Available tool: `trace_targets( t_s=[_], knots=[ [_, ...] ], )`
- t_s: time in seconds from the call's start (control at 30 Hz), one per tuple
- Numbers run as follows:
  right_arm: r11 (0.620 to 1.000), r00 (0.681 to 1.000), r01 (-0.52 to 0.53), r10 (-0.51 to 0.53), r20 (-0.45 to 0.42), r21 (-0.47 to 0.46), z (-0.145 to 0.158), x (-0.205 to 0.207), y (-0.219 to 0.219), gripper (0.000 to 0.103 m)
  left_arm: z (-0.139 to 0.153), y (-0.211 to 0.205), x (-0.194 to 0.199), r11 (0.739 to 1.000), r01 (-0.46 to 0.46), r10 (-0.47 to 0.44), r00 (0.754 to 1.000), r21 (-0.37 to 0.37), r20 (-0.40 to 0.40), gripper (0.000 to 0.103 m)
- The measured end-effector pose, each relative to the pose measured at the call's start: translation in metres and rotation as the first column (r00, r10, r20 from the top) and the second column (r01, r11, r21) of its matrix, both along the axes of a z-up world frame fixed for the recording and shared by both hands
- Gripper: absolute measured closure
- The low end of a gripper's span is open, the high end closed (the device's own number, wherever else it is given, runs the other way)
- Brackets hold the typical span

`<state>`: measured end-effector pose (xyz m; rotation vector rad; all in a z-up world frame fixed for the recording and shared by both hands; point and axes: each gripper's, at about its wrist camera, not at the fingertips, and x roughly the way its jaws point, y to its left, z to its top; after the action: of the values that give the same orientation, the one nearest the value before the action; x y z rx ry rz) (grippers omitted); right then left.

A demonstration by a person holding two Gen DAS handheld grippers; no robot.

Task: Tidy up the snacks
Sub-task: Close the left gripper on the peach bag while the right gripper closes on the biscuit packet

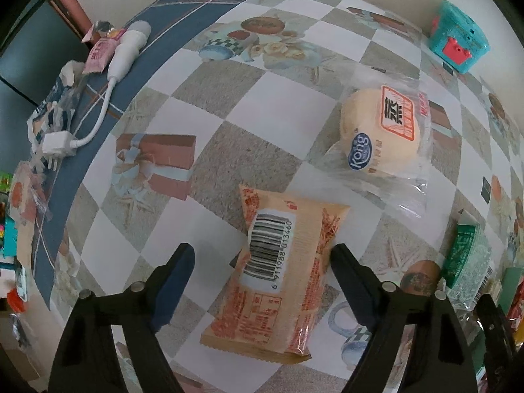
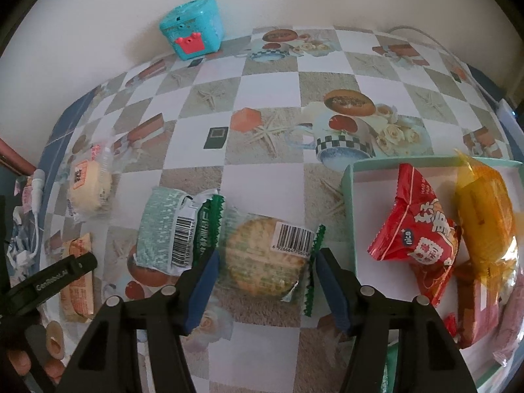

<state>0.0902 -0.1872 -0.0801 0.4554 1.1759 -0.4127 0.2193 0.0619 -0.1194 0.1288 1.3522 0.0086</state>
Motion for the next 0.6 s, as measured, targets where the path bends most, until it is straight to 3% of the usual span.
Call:
trace_targets(
  t_s=[0.6],
  knots=[
    [0.999, 1.000, 0.006, -0.006, -0.005, -0.036, -0.011, 0.006, 0.010, 0.031, 0.004, -0.042, -0.006, 0.995, 0.068, -0.070, 0.997, 0.068, 0.026, 0.017]
  ],
)
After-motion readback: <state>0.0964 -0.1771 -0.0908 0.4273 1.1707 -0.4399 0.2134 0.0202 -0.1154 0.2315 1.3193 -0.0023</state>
